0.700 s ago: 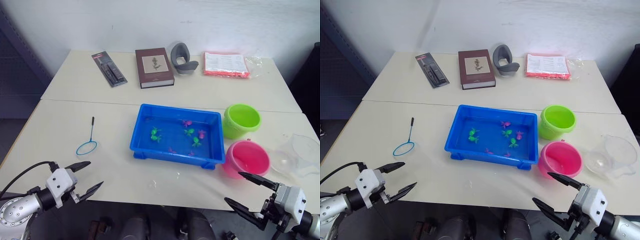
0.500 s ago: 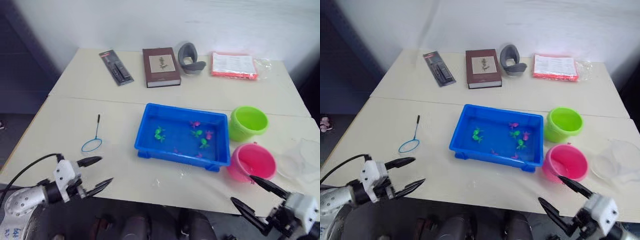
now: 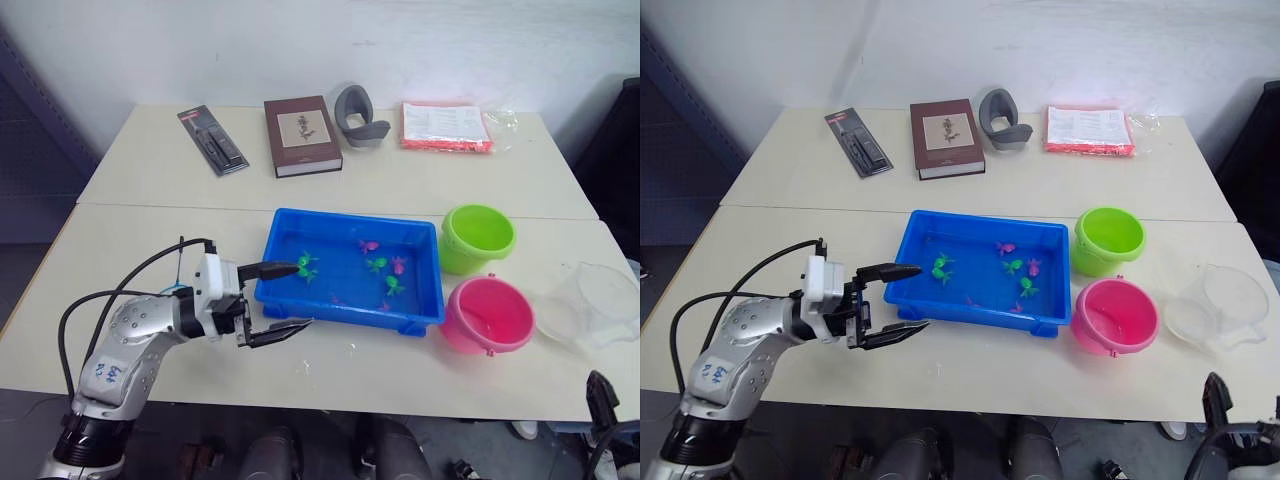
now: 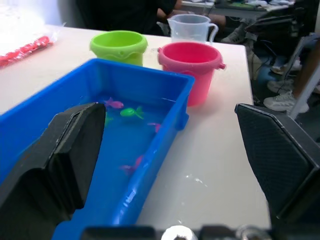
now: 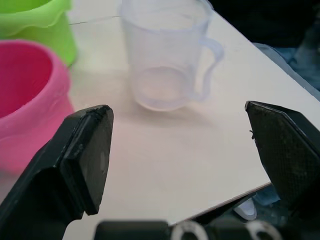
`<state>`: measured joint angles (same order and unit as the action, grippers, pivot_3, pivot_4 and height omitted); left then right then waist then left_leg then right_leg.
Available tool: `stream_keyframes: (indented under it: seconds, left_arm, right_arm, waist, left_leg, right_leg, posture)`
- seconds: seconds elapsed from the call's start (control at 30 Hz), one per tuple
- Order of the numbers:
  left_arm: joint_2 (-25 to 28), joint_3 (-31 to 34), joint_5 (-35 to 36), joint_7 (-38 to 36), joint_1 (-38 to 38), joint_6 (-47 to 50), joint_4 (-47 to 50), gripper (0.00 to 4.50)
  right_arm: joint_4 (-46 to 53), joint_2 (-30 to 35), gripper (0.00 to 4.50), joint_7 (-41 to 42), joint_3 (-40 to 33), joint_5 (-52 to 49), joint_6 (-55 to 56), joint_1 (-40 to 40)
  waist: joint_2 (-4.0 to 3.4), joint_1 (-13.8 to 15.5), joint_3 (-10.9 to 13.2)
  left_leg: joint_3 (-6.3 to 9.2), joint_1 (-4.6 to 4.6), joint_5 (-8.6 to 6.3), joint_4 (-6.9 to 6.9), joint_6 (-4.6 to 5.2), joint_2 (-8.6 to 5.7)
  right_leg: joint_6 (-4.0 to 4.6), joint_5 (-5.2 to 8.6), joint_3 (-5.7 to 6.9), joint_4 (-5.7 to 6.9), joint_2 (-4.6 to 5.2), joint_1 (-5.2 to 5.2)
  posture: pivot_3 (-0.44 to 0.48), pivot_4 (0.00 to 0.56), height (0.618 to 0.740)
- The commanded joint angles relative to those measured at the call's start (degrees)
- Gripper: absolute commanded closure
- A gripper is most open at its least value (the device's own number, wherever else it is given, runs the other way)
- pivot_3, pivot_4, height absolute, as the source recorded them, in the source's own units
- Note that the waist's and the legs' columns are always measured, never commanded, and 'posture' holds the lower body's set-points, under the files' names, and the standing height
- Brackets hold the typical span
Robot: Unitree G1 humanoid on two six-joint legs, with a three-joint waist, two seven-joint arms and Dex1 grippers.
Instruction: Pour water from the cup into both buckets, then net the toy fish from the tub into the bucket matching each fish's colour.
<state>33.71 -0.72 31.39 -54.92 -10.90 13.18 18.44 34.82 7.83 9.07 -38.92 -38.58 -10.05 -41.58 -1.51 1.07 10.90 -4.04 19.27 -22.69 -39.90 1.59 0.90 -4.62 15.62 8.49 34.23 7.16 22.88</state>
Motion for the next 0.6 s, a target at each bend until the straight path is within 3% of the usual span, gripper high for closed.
stream_keyframes:
  seconds: [0.03,0.3,0.6]
  left_arm:
    - [-1.7,-1.4,0.0,0.0,-2.1,0.6,-0.4,0.03]
    - [-4.1,-2.5,-1.4,0.4,-4.6,0.7,-1.8,0.03]
    - [-4.4,-1.7,-2.4,1.7,-3.8,0.0,-1.1,0.03]
  right_arm:
    - [-4.0,3.9,0.00,-5.0,-4.6,-5.1,-3.8,5.8]
    - [-20.1,14.9,0.00,-9.3,-8.7,-4.7,-11.3,19.1]
    - [-25.9,17.2,0.00,-7.0,-6.8,-3.6,-15.6,24.2]
  waist:
    - [0.00,0.0,0.0]
    - [0.02,0.3,0.0]
    - [0.02,0.1,0.0]
  left_leg:
    - [-0.07,-0.01,0.01,-0.01,0.02,-0.01]
    - [-0.37,-0.06,0.13,-0.04,0.15,0.02]
    - [-0.64,-0.06,0.14,-0.04,0.16,0.08]
  right_leg:
    - [0.00,0.00,-0.05,0.04,-0.04,0.00]
    - [-0.05,-0.02,-0.55,0.21,-0.54,0.05]
    - [-0.12,-0.04,-0.94,0.29,-0.56,0.26]
  posture:
    - [0.000,0.150,0.740]
    - [0.000,0.150,0.740]
    - [0.000,0.150,0.740]
